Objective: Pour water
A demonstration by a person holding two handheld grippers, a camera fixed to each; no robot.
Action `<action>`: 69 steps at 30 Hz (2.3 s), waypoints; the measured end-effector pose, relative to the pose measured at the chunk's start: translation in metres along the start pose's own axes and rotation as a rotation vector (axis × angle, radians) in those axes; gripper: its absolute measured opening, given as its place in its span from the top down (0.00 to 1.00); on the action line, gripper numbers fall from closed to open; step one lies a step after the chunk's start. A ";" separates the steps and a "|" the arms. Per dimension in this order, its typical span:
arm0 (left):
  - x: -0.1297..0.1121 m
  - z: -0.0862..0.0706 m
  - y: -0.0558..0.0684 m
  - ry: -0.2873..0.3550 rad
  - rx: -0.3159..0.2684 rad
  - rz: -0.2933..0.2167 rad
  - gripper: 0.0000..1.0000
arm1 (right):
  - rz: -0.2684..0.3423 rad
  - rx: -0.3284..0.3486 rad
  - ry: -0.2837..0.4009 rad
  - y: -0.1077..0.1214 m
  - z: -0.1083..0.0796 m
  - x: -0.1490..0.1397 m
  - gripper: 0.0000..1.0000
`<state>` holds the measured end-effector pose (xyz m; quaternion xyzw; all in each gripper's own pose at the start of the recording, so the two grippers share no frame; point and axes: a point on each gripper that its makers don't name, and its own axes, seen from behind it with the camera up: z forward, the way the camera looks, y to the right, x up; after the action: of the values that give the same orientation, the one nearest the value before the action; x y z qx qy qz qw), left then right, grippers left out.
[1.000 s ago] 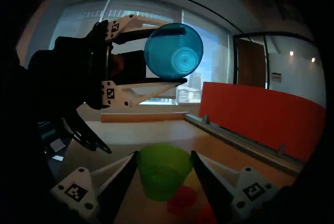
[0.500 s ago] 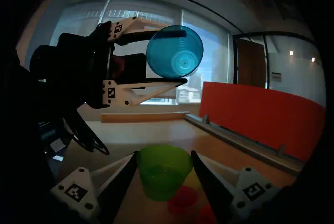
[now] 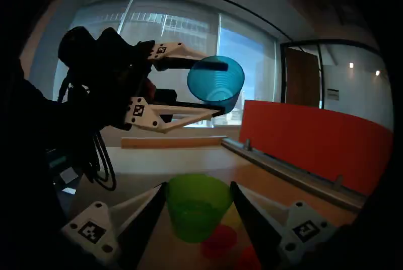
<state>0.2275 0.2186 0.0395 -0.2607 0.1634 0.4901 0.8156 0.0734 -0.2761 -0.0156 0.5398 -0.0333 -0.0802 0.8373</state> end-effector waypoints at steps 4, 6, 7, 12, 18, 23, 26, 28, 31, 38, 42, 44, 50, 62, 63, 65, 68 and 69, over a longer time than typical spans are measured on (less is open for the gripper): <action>-0.009 -0.001 0.005 -0.006 -0.027 -0.131 0.15 | -0.002 -0.003 0.001 0.001 -0.001 0.001 0.06; -0.014 -0.002 0.007 -0.014 -0.034 -0.195 0.15 | -0.003 -0.004 0.001 0.001 -0.002 0.002 0.06; -0.016 -0.002 0.008 -0.019 -0.037 -0.225 0.15 | -0.004 -0.005 0.001 0.001 -0.003 0.002 0.06; -0.031 -0.001 0.012 -0.042 -0.060 -0.405 0.15 | -0.005 -0.006 0.003 0.000 -0.005 0.003 0.06; -0.045 0.001 0.014 -0.064 -0.070 -0.609 0.16 | -0.009 -0.008 0.005 0.000 -0.008 0.006 0.06; -0.052 -0.001 0.017 -0.070 -0.088 -0.759 0.15 | -0.010 -0.012 0.008 0.000 -0.011 0.009 0.06; -0.055 -0.002 0.021 -0.072 -0.103 -0.843 0.16 | -0.012 -0.013 0.008 -0.001 -0.013 0.010 0.06; -0.058 -0.003 0.023 -0.079 -0.112 -0.887 0.16 | -0.014 -0.013 0.007 -0.001 -0.013 0.010 0.06; -0.061 -0.003 0.024 -0.088 -0.120 -0.924 0.16 | -0.016 -0.012 0.005 -0.002 -0.014 0.010 0.06; -0.068 -0.004 0.027 -0.103 -0.121 -0.955 0.16 | -0.018 -0.012 0.000 -0.003 -0.014 0.010 0.06; -0.072 -0.005 0.029 -0.108 -0.125 -0.973 0.16 | -0.018 -0.011 0.000 -0.004 -0.015 0.010 0.06; -0.074 -0.006 0.031 -0.112 -0.128 -0.978 0.16 | -0.018 -0.009 -0.002 -0.004 -0.016 0.010 0.06; -0.084 -0.007 0.042 -0.140 -0.144 -0.978 0.15 | -0.016 -0.016 -0.021 -0.001 -0.022 0.006 0.06; -0.102 -0.010 0.077 -0.211 -0.208 -0.979 0.15 | -0.027 -0.020 -0.102 0.002 -0.034 -0.015 0.06; -0.104 -0.010 0.080 -0.220 -0.214 -0.979 0.15 | -0.026 -0.019 -0.109 0.002 -0.034 -0.018 0.06; -0.107 -0.009 0.086 -0.235 -0.223 -0.979 0.15 | -0.024 -0.018 -0.120 0.002 -0.035 -0.022 0.06; -0.109 -0.009 0.094 -0.250 -0.242 -0.980 0.15 | -0.018 -0.011 -0.136 0.001 -0.035 -0.028 0.06; -0.109 -0.009 0.098 -0.256 -0.252 -0.979 0.15 | -0.017 -0.009 -0.144 0.001 -0.036 -0.031 0.06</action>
<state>0.0894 0.1731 0.0635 -0.3405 -0.1389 0.0953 0.9250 0.0482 -0.2383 -0.0290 0.5290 -0.0886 -0.1258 0.8346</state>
